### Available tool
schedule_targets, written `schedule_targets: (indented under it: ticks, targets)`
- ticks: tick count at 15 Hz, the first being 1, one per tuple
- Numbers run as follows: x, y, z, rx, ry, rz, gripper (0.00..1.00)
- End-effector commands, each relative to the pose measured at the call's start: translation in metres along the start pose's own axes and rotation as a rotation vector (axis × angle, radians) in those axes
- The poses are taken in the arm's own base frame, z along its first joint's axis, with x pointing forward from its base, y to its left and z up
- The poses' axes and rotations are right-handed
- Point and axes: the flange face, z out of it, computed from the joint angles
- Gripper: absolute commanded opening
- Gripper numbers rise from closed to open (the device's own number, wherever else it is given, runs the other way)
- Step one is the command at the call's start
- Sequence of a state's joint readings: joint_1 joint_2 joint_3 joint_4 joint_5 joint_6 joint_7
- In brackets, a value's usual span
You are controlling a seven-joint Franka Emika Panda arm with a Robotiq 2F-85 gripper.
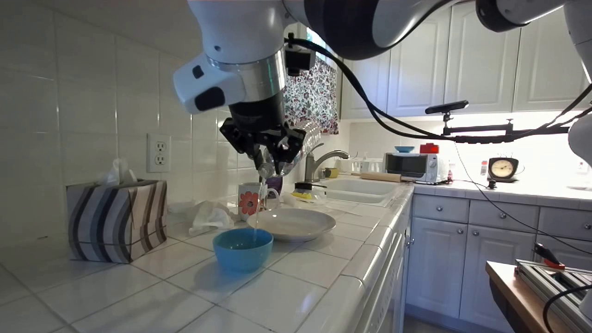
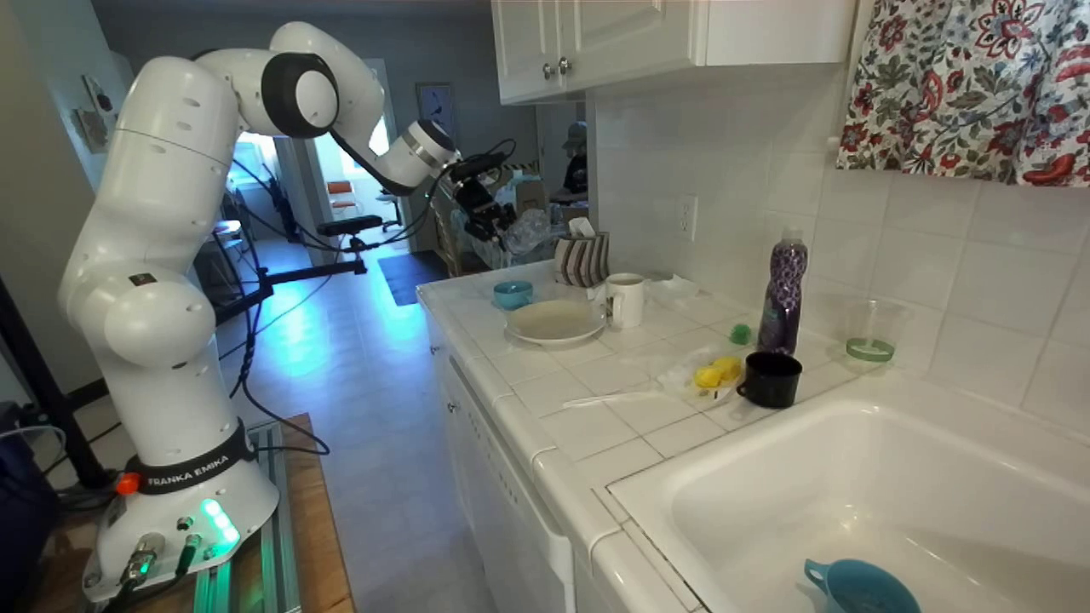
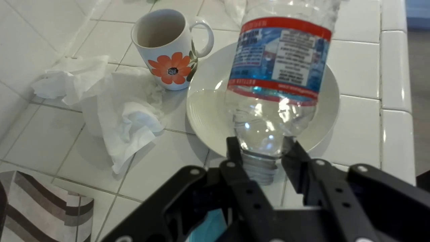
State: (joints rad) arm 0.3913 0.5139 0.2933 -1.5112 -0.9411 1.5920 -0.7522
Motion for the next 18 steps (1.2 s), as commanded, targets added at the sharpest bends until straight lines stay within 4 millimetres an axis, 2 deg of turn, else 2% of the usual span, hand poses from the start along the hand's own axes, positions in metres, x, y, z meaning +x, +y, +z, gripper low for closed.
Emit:
schedule_targets:
  ticks: [1, 11, 18]
  targets:
    - [0.002, 0.003, -0.005, 0.061, -0.006, -0.066, 0.11]
    - [0.0, 0.013, -0.005, 0.095, -0.059, -0.096, 0.11]
    - [-0.003, 0.032, -0.004, 0.101, -0.078, -0.115, 0.11]
